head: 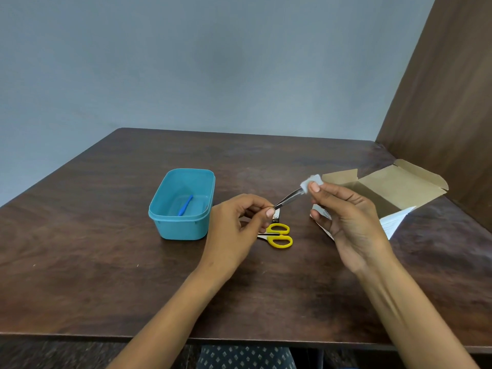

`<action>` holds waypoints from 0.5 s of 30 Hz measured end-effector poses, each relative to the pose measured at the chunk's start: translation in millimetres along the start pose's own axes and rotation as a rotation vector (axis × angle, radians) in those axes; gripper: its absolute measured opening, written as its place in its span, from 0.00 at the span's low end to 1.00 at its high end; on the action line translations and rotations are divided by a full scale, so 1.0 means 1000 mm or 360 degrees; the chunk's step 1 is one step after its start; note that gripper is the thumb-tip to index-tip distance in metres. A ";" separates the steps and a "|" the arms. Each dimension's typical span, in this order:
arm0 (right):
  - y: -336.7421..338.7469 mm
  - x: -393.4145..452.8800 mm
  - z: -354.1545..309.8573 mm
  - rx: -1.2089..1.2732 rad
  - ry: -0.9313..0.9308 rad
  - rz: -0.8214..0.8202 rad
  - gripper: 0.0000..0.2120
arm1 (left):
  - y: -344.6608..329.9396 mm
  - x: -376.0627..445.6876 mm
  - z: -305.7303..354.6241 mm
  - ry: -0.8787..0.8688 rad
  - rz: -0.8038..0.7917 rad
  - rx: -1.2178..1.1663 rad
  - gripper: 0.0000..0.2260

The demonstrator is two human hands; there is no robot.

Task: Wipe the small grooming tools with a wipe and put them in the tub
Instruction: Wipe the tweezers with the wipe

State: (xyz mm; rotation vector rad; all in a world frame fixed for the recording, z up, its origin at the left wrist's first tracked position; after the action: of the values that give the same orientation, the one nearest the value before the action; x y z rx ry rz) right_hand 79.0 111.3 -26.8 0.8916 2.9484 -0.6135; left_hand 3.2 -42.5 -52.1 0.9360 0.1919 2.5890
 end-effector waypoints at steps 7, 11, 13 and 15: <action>0.002 -0.003 -0.007 -0.0039 0.0095 0.0092 0.07 | 0.001 0.001 0.002 0.0256 0.0050 -0.0407 0.04; -0.006 -0.004 0.007 -0.0191 0.0175 0.0163 0.02 | 0.003 0.002 0.006 0.0509 0.0066 -0.0825 0.04; -0.010 -0.004 0.013 -0.0216 0.0132 0.0128 0.01 | 0.002 0.002 0.007 0.0645 0.0027 -0.0980 0.05; -0.013 -0.003 0.016 -0.0212 0.0095 0.0083 0.01 | 0.002 0.003 0.008 0.0728 -0.0002 -0.1058 0.05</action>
State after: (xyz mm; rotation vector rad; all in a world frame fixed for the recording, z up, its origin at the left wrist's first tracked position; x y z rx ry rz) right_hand 73.0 93.3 -36.7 0.9863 2.9649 -0.3895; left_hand 5.6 -43.3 -43.8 0.1074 -0.5198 2.5451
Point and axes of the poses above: each hand's wrist, its own x-axis towards the middle knuckle, its own y-axis out of the back of the hand, z = x × y, the point moved 2 cm from there along x, towards the middle knuckle, and after that the axes turned 9 degrees about -y, right-handed, at the moved point
